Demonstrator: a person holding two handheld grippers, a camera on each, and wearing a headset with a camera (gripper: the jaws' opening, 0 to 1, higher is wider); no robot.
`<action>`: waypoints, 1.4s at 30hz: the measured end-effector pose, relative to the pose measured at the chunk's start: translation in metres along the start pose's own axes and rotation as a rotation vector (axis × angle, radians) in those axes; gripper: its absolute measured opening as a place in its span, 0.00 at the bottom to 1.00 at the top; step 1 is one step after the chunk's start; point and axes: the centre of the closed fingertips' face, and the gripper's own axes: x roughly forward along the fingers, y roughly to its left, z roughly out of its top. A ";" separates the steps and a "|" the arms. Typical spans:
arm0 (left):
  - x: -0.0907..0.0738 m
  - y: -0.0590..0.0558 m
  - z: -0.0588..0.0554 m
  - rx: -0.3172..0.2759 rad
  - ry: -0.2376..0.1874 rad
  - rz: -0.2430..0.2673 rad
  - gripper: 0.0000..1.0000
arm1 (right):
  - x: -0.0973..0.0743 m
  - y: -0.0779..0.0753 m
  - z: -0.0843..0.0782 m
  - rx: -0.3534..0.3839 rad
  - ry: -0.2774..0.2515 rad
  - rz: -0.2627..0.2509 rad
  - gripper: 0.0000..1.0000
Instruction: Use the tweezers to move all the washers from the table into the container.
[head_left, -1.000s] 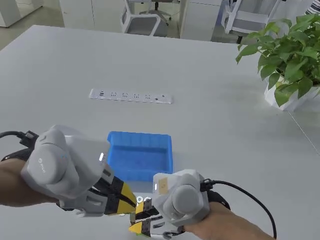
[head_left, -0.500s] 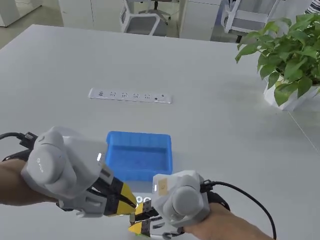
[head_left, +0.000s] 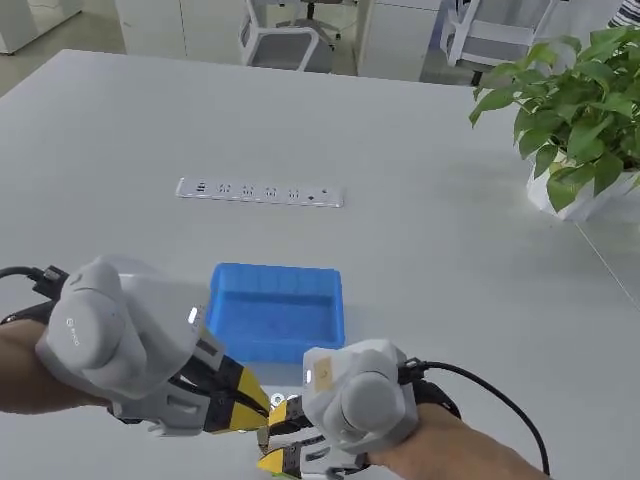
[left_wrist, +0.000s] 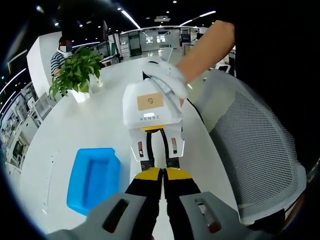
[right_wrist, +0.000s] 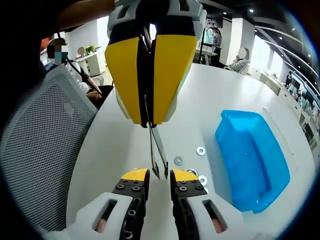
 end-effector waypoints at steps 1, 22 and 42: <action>0.000 0.001 0.000 0.000 0.001 0.005 0.05 | 0.000 0.000 0.000 0.002 0.000 -0.002 0.20; -0.013 0.015 -0.014 -0.014 -0.004 0.037 0.05 | -0.025 -0.012 -0.011 0.095 -0.028 -0.082 0.31; -0.024 0.023 -0.019 -0.034 0.011 0.064 0.05 | -0.025 -0.013 -0.012 0.121 -0.036 -0.093 0.33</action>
